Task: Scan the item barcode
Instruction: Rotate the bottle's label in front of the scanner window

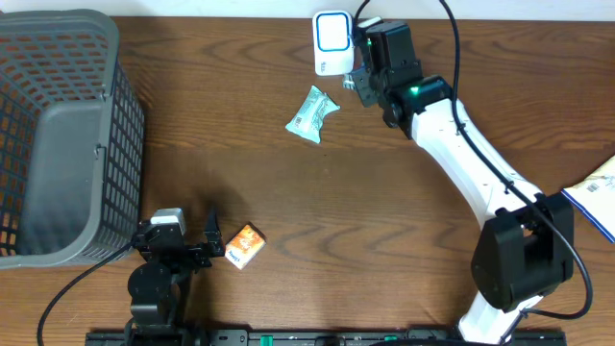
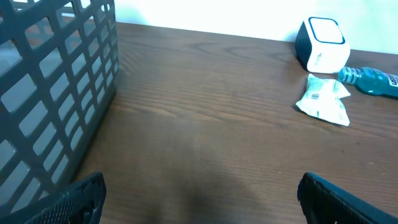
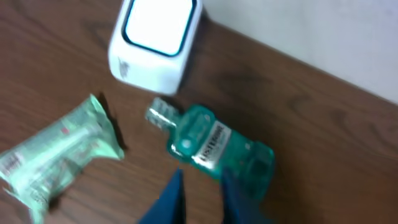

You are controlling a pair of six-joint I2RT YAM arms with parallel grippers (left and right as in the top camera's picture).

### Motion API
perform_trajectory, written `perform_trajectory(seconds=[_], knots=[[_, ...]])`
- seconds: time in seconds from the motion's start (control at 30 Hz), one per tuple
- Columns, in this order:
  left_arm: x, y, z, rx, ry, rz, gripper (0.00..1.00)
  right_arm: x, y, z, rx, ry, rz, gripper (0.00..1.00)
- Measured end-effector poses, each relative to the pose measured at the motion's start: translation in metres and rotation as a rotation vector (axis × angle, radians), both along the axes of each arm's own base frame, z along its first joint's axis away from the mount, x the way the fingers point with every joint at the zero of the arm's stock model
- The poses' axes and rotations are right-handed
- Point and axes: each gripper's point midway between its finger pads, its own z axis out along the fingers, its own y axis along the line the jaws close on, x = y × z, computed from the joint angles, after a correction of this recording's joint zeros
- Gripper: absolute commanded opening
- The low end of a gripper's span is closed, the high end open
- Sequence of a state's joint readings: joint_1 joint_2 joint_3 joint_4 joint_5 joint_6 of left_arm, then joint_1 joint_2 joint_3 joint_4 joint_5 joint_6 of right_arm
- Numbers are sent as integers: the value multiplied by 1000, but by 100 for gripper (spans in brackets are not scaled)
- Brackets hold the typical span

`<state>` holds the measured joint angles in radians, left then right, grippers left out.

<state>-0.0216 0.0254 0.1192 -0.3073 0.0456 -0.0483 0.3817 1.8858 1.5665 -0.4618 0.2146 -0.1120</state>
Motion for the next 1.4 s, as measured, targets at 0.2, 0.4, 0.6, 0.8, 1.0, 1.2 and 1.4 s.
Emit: perform_trajectory(seconds=[0.2,0.4,0.6,0.8,1.0,1.2,1.4], knots=[[0,0,0,0,0,0,98,-6,-28,-16,0,94,-9,99],[0,0,0,0,0,0,98,-11,-43,-48,-12,209,151,99],[0,0,0,0,0,0,98,22,-68,-60,16,132,252,99],[0,0,0,0,0,0,98,30,-60,-139,2,244,334,99],[0,0,0,0,0,0,98,58,-46,-106,-47,136,401,99],[0,0,0,0,0,0,98,69,-47,-91,-90,98,427,99],[0,0,0,0,0,0,98,32,-45,-151,-53,326,482,99]])
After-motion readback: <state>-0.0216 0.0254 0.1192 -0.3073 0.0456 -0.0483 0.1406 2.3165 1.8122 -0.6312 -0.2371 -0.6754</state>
